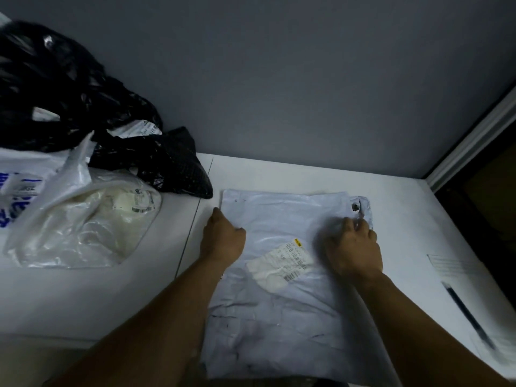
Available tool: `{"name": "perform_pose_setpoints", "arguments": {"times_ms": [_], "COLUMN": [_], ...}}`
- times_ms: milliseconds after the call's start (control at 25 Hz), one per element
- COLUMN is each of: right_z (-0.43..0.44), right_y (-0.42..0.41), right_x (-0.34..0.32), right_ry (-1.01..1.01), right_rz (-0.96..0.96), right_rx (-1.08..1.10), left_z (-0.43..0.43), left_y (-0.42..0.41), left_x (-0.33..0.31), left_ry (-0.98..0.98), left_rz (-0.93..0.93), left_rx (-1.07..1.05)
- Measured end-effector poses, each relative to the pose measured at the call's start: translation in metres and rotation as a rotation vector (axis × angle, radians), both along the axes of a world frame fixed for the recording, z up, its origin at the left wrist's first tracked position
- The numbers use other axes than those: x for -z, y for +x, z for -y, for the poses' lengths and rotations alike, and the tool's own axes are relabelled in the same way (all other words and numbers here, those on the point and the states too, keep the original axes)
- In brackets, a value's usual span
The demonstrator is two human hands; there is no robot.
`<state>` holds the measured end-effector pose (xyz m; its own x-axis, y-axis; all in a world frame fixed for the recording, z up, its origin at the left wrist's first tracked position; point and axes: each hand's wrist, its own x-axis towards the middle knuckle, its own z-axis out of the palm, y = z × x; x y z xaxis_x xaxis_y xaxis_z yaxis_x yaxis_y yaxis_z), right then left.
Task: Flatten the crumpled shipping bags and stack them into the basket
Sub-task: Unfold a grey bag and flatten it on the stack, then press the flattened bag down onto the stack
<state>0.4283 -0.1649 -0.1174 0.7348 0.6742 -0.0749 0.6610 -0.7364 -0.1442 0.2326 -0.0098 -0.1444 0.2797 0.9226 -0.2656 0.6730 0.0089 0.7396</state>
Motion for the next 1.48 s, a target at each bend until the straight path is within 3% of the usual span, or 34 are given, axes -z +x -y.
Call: {"name": "perform_pose_setpoints", "arguments": {"times_ms": [400,680,1160,1480], "right_z": [0.01,-0.007,-0.076,-0.15], "right_y": [0.01,-0.015,-0.169,-0.285], "right_x": [-0.01,-0.018,-0.099,-0.066], "right_ry": [0.001,0.03,0.218,0.095], "right_rz": [-0.094,-0.032,-0.245,-0.435], "right_rx": [0.032,-0.048,-0.322,-0.51], "left_z": [0.004,0.016,0.005,-0.028], "left_y": [0.011,-0.013,-0.142,-0.232], "left_x": [-0.013,-0.025,-0.118,-0.11], "left_ry": [-0.053,-0.109,0.037,0.104], "left_rz": [-0.01,-0.016,0.105,0.086], "left_rx": [0.026,-0.045,-0.181,-0.332]}}
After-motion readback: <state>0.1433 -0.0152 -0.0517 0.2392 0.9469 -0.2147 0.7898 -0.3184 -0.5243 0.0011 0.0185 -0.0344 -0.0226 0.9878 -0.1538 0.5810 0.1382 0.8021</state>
